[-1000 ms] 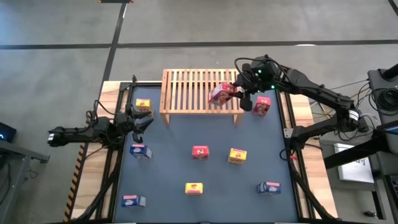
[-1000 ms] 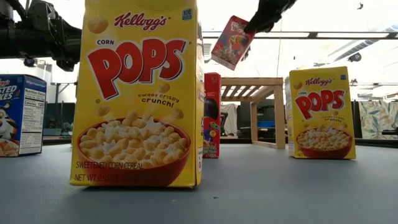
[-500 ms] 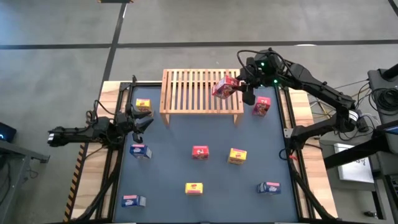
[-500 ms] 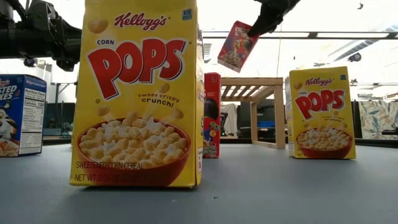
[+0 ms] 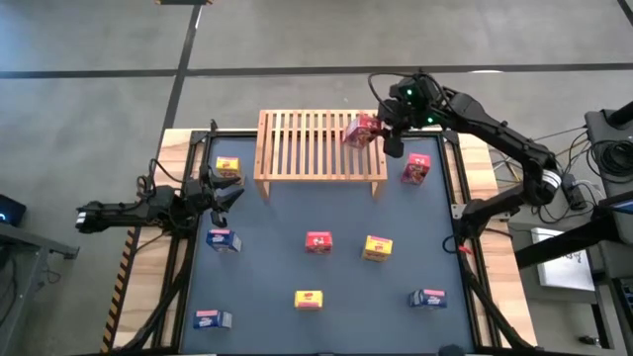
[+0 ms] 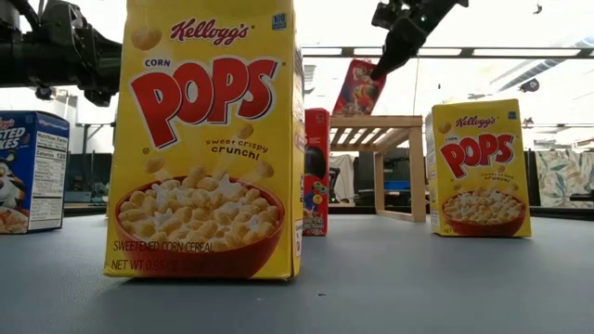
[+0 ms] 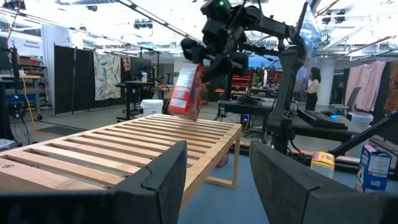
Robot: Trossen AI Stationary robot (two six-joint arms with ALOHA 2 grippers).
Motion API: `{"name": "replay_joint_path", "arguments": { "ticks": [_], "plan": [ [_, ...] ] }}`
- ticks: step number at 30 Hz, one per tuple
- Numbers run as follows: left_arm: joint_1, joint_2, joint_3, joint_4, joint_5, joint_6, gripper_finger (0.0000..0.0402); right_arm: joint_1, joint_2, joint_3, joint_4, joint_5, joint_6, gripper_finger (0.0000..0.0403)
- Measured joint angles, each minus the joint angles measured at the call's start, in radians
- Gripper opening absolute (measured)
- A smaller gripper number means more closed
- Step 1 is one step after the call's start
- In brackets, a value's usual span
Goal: Stack cereal on shelf
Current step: Put the bottom right red cereal box on the shelf
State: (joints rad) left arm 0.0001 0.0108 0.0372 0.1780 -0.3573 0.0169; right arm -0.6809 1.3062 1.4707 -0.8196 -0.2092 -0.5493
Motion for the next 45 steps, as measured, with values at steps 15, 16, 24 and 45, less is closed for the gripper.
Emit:
{"name": "replay_joint_path", "arguments": {
  "ticks": [15, 16, 24, 45],
  "plan": [
    [0.0, 0.0, 0.0, 0.0, 0.0, 0.0, 0.016, -0.098, 0.052, 0.08, -0.07, 0.0, -0.099, 0.016],
    [0.0, 0.0, 0.0, 0.0, 0.0, 0.0, 0.016, -0.099, 0.057, 0.08, -0.07, 0.0, -0.102, 0.016],
    [0.0, 0.0, 0.0, 0.0, 0.0, 0.0, 0.016, -0.099, 0.087, 0.101, -0.063, 0.066, -0.144, 0.016],
    [0.0, 0.0, 0.0, 0.0, 0.0, 0.0, 0.016, -0.099, 0.121, 0.14, -0.086, 0.074, -0.199, 0.016]
  ]
}}
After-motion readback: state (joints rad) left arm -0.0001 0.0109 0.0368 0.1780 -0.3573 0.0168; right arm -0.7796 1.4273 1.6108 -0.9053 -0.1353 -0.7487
